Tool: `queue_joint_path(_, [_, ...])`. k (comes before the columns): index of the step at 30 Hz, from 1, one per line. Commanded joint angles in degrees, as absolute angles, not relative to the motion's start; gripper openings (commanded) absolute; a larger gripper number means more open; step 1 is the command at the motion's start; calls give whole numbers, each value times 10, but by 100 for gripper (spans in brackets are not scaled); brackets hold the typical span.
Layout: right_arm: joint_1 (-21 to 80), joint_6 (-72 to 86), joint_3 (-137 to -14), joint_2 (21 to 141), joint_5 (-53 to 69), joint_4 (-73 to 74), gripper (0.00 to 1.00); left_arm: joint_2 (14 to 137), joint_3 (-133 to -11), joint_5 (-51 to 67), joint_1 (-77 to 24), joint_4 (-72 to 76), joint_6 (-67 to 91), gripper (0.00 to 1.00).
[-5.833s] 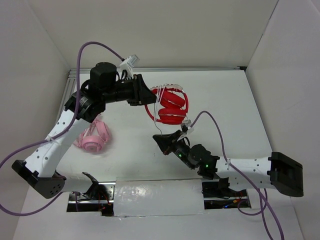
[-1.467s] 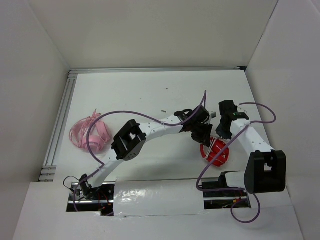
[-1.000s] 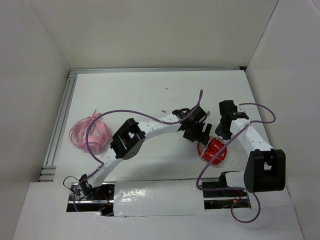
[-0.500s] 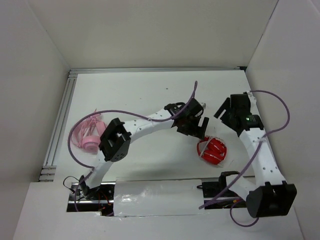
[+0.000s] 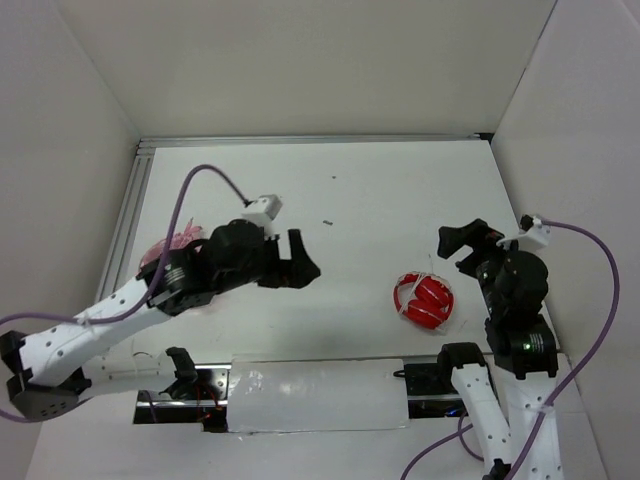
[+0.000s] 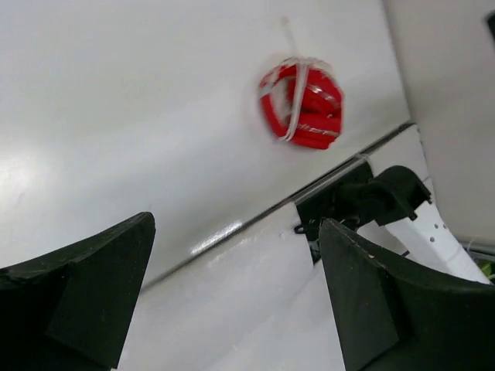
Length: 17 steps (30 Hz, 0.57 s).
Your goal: Wrap the headphones
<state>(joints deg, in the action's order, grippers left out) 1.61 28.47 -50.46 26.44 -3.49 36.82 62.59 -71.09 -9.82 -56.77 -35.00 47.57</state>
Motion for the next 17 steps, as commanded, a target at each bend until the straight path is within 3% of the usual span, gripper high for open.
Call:
queue_joint_path(1, [14,279,-444,210,-26,297,100,555,-639,-184,-572,-506,644,99])
queue_joint_path(9, [14,280,-450,204,-78,301,100,411,-565,-176,-573,-572,714,99])
queue_joint_path(17, [14,275,-443,189,-76,295,100,449,-610,-201,-573,-635,733,99])
